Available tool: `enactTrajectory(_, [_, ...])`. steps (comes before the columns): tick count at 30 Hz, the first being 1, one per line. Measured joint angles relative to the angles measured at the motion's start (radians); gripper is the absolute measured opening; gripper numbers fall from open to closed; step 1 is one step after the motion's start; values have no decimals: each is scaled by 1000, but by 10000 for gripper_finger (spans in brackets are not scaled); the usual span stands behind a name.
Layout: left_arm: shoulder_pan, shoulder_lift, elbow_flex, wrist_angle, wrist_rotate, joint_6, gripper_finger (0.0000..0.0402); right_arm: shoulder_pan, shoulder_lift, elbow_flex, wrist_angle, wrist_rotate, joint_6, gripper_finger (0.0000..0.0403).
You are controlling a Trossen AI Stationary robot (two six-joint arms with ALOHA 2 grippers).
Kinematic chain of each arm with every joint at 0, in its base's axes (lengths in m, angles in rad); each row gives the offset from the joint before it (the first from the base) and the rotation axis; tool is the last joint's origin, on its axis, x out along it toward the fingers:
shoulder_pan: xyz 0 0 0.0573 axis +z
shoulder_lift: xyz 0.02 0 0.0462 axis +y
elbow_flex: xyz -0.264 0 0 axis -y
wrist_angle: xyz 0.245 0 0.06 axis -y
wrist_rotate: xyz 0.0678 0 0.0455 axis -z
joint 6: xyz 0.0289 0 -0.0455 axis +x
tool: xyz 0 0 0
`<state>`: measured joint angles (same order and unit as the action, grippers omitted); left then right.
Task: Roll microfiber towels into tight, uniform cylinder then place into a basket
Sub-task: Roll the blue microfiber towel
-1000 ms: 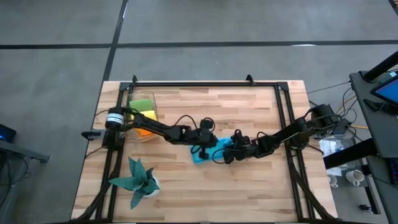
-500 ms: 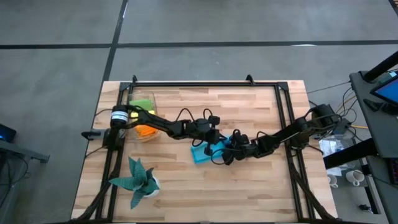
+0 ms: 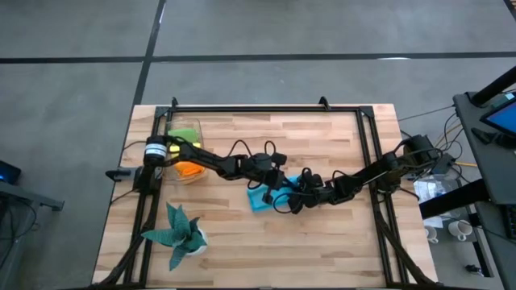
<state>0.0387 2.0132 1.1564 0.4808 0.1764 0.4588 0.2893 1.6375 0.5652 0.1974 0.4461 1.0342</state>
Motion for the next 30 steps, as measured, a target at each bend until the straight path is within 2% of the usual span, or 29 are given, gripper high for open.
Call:
enactTrajectory(4, [14, 8, 0, 13, -2, -10, 0, 0, 0, 0, 0, 0, 1, 174])
enactTrajectory(10, [43, 100, 35, 24, -13, -86, 0, 0, 0, 0, -3, 0, -2, 173])
enactTrajectory(30, [59, 134, 45, 1, -16, -52, 0, 0, -6, 3, -9, 0, -6, 173])
